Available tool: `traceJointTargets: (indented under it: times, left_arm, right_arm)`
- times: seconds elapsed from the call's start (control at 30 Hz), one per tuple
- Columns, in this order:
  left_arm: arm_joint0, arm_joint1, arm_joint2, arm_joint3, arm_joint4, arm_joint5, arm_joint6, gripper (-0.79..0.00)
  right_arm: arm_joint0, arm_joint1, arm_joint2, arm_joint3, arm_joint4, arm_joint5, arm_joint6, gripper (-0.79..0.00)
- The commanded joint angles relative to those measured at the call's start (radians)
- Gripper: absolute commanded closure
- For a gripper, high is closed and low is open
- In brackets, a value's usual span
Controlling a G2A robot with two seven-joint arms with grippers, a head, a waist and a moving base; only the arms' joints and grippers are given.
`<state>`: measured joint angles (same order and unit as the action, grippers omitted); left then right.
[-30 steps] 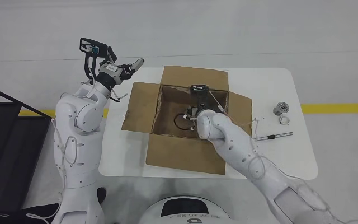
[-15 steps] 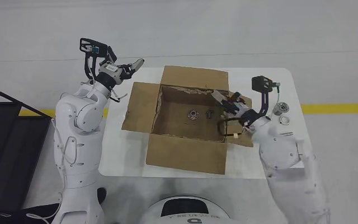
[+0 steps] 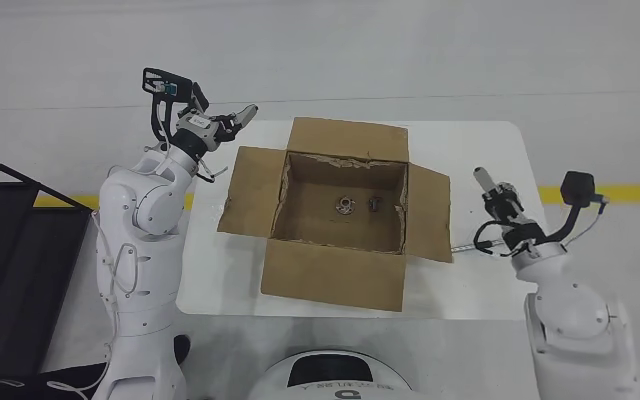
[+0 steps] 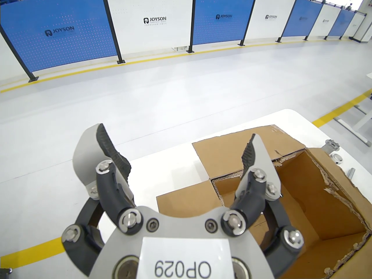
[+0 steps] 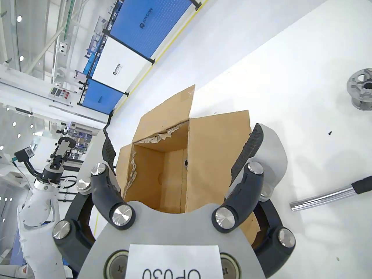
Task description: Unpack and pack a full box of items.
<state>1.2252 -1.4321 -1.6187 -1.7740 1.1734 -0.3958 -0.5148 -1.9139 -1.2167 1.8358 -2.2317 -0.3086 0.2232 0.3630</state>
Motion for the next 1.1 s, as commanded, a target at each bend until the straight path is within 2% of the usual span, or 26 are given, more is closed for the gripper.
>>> traceJointTargets:
  times: [0.0,0.27,0.37,0.4,0.5,0.6,0.7,0.87,1.07]
  left_arm:
    - [0.000,0.000,-0.001,0.000,-0.001,0.000,0.000,-0.785]
    - [0.000,0.000,-0.001,0.000,-0.001,0.000,0.000,-0.785]
    - [0.000,0.000,-0.001,0.000,-0.001,0.000,0.000,-0.785]
    - [0.000,0.000,-0.001,0.000,-0.001,0.000,0.000,-0.785]
    - [0.000,0.000,-0.001,0.000,-0.001,0.000,0.000,-0.785]
    - [0.000,0.000,-0.001,0.000,-0.001,0.000,0.000,-0.785]
    - [0.000,0.000,-0.001,0.000,-0.001,0.000,0.000,-0.785]
    - [0.000,0.000,-0.001,0.000,-0.001,0.000,0.000,-0.785]
    - [0.000,0.000,-0.001,0.000,-0.001,0.000,0.000,-0.785]
  right_arm:
    - [-0.001,-0.003,-0.002,0.003,0.012,0.027,-0.024,-0.785]
    - [0.001,-0.004,-0.006,0.003,0.032,0.037,-0.028,-0.785]
    - [0.002,-0.001,-0.027,0.062,-0.104,0.053,-0.054,-0.785]
    - [0.018,-0.002,-0.047,0.091,-0.153,0.112,-0.076,-0.785]
    - [0.109,-0.003,-0.118,0.194,-0.301,0.281,-0.111,-0.785]
    - [0.204,-0.004,-0.179,0.290,-0.364,0.356,-0.078,-0.785]
    - [0.304,-0.008,-0.248,0.426,-0.515,0.498,-0.147,-0.785]
    - [0.468,-0.023,-0.355,0.615,-0.607,0.595,-0.160,-0.785]
    - [0.569,-0.036,-0.389,0.759,-0.635,0.633,-0.176,-0.785]
